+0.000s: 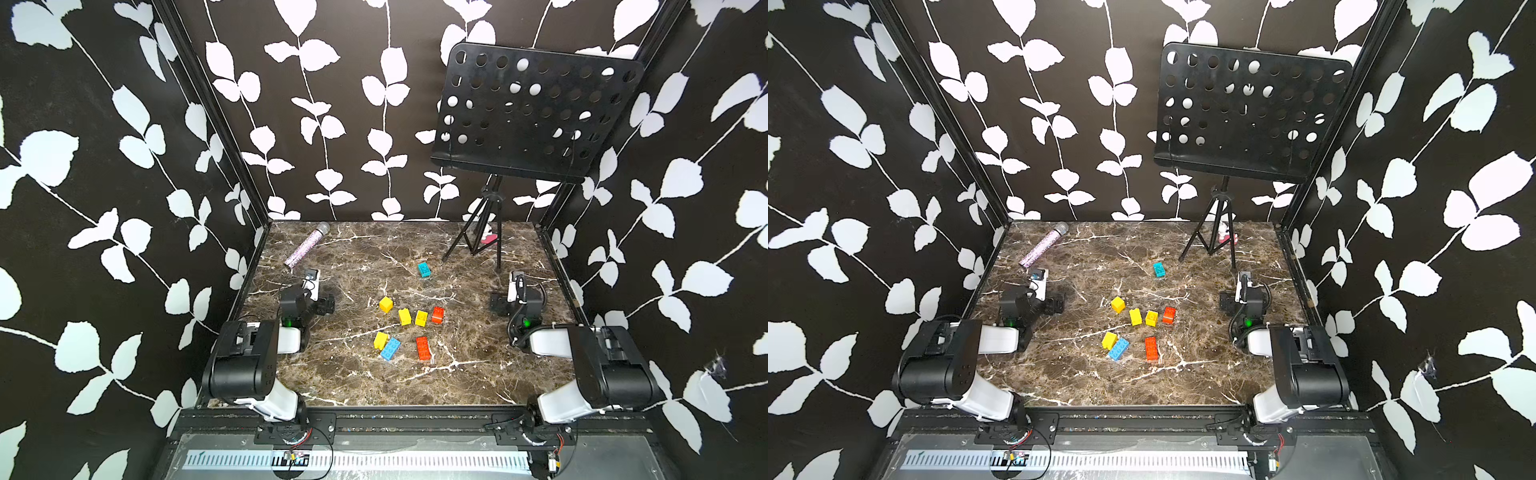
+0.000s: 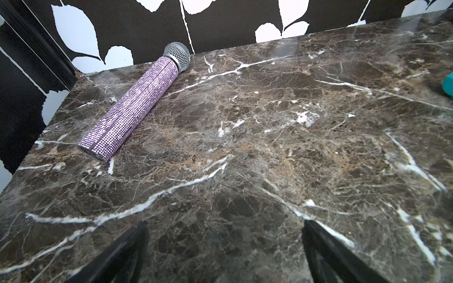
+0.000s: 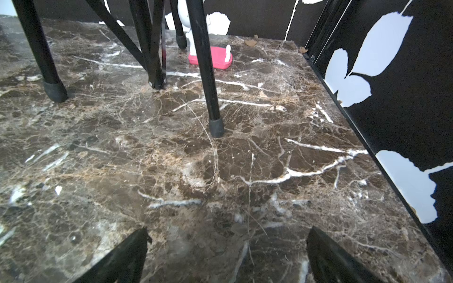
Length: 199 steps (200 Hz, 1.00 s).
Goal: Assemble the letter r with lego
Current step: Pick up the lego brick from the center of the board.
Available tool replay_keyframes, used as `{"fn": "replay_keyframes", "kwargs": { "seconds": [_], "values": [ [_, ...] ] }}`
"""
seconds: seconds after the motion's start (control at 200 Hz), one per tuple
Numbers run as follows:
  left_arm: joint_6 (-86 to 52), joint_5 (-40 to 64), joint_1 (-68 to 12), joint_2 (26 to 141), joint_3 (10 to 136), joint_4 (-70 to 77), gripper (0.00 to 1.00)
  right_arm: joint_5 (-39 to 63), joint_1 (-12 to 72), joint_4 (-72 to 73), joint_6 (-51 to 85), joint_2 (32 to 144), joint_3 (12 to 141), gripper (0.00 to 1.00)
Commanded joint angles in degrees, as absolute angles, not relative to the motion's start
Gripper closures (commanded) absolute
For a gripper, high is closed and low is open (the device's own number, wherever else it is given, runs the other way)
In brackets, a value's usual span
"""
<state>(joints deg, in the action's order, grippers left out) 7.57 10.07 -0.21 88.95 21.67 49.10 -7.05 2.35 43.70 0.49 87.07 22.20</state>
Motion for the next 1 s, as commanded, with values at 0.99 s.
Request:
{"fn": "replay_keyframes", "kwargs": {
  "seconds": [0.99],
  "values": [
    [-13.9,-19.9,2.0,66.4,39.5,8.1,0.01,-16.3,1.7,10.3,8.2,64.0,38.0,0.01]
  ]
}}
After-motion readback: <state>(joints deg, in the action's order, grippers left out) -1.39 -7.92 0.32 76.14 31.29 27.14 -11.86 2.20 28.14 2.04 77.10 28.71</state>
